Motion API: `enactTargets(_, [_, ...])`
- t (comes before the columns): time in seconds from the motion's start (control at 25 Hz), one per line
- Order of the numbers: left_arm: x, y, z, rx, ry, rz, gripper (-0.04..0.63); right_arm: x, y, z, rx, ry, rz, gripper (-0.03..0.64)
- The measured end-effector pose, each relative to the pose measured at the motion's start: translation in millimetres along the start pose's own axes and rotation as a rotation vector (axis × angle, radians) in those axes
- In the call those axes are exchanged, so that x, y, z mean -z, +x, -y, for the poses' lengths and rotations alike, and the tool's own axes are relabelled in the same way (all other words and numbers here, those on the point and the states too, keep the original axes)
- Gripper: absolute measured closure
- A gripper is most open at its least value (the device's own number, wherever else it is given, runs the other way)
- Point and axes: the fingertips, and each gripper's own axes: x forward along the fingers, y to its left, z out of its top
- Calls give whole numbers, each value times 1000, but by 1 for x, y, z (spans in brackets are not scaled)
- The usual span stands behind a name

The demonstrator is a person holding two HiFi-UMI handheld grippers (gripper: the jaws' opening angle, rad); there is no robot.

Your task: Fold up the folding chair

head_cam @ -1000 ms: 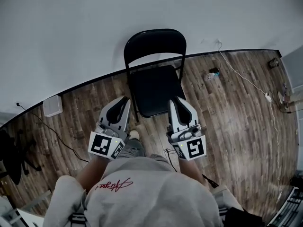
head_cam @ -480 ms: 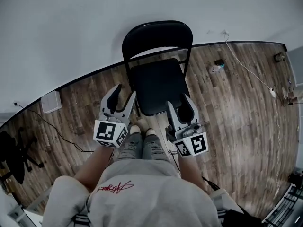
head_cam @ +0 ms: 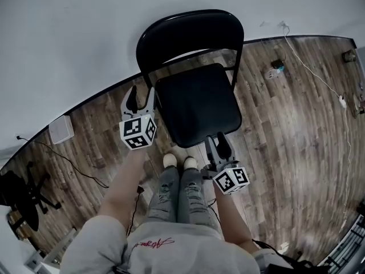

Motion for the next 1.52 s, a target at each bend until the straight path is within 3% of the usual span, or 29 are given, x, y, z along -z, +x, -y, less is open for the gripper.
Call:
enactTargets(0.16, [30, 43, -23, -69, -2, -25, 345, 51, 1, 69, 40, 347, 91, 385])
enactTargets(0.36, [69, 81, -45, -104, 51, -89, 345, 101, -12, 134, 83, 524, 145, 384])
enactTargets(0.48, [73, 96, -54, -115, 55, -79, 345, 129, -20, 163, 120, 571, 133, 383])
enactTargets(0.68, [68, 112, -54, -100, 91, -47, 347, 162, -11, 186, 108, 597, 51, 376])
enactTargets(0.88, [73, 130, -46, -23, 158, -56, 347, 190, -8, 206, 110, 625, -1, 377])
enactTargets(0.96, [73, 134, -42, 2, 163, -46, 347, 199, -8, 208, 66, 683, -3, 362])
enactTargets(1.04, [73, 138, -35, 28, 181, -36, 347, 202, -1, 200, -31, 725, -20, 362])
enactTargets(1.2, [78, 143, -25, 55, 226, -27, 347, 203, 28, 191, -161, 708, -88, 359])
enactTargets(1.36, [79, 143, -27, 59, 202, -2, 347, 187, 53, 187, -274, 847, 60, 362])
enactTargets(1.4, [78, 144, -28, 59, 174, 5, 358, 183, 58, 192, -254, 871, 113, 368])
enactTargets(1.52, [76, 144, -33, 66, 89, 19, 577, 181, 62, 201, -182, 882, 171, 393])
